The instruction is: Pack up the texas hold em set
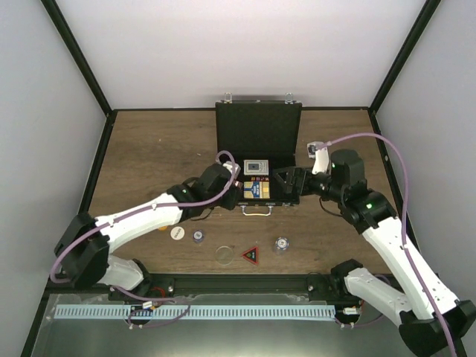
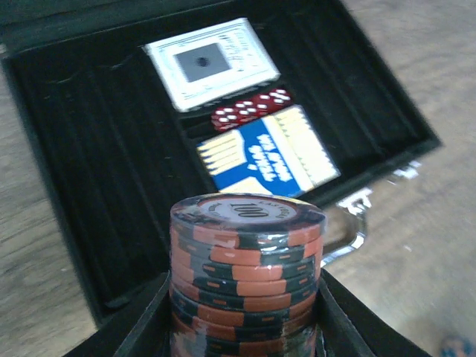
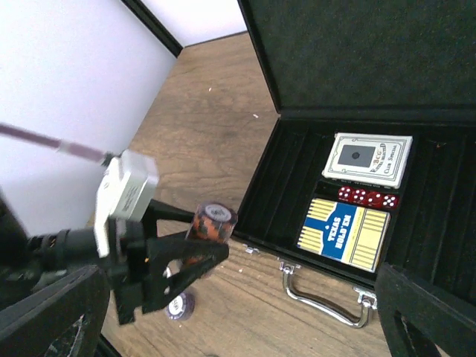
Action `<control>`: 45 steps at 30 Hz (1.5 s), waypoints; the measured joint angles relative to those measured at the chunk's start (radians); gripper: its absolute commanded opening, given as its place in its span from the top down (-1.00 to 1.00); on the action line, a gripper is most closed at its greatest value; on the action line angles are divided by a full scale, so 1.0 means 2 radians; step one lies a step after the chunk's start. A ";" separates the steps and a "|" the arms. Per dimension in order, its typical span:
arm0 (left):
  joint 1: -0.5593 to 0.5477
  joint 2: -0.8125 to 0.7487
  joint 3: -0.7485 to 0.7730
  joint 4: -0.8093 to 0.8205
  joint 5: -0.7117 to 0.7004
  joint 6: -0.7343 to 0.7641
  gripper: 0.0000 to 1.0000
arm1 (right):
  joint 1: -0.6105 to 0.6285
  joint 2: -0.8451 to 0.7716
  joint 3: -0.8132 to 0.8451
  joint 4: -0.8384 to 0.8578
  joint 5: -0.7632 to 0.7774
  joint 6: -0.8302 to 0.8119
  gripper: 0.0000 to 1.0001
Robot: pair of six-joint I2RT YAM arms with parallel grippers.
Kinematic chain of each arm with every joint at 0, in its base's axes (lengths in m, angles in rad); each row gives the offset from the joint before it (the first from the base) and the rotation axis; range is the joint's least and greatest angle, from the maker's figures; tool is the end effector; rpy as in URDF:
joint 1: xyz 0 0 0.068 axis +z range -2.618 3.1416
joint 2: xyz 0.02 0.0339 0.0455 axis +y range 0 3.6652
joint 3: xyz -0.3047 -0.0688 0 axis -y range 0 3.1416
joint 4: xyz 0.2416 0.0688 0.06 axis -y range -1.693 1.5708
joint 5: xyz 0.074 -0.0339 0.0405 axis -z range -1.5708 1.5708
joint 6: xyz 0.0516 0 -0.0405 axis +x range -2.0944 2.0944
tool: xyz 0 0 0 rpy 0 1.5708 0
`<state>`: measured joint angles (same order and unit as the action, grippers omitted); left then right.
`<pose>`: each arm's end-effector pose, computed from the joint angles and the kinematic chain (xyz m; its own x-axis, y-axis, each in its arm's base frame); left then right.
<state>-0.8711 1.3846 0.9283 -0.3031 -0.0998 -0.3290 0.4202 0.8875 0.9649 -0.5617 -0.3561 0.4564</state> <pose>0.1957 -0.2245 0.2740 -0.6505 0.2736 -0.7085 0.5331 0.8289 -0.1694 0.1498 0.0867 0.3713 -0.6742 0.1512 -0.7229 -0.4087 0.7389 0.5357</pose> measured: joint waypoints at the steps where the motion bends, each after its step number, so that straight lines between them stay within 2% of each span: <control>1: 0.008 0.012 0.006 -0.002 -0.005 -0.008 0.46 | 0.000 -0.008 -0.006 0.003 0.004 0.000 -1.00; 9: 0.058 0.083 0.043 -0.014 -0.027 -0.046 0.46 | 0.000 -0.024 -0.035 0.005 0.011 -0.007 -0.99; 19: 0.081 0.139 0.067 -0.010 -0.017 -0.054 0.47 | 0.000 -0.005 -0.043 -0.002 0.014 -0.047 -0.99; 29: 0.089 0.169 0.069 -0.009 -0.005 -0.078 0.45 | 0.000 0.022 -0.043 0.017 0.006 -0.050 -1.00; 38: 0.089 0.180 0.069 -0.001 -0.002 -0.092 0.34 | 0.000 0.024 -0.059 0.019 0.006 -0.050 -1.00; 45: 0.089 0.182 0.069 -0.009 -0.006 -0.096 0.03 | 0.000 0.024 -0.059 0.020 0.006 -0.049 -1.00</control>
<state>-0.6933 1.7493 1.0660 -0.3214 -0.1116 -0.5209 0.4202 0.9360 0.8471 -0.5220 -0.3439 0.3592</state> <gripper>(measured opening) 0.440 0.997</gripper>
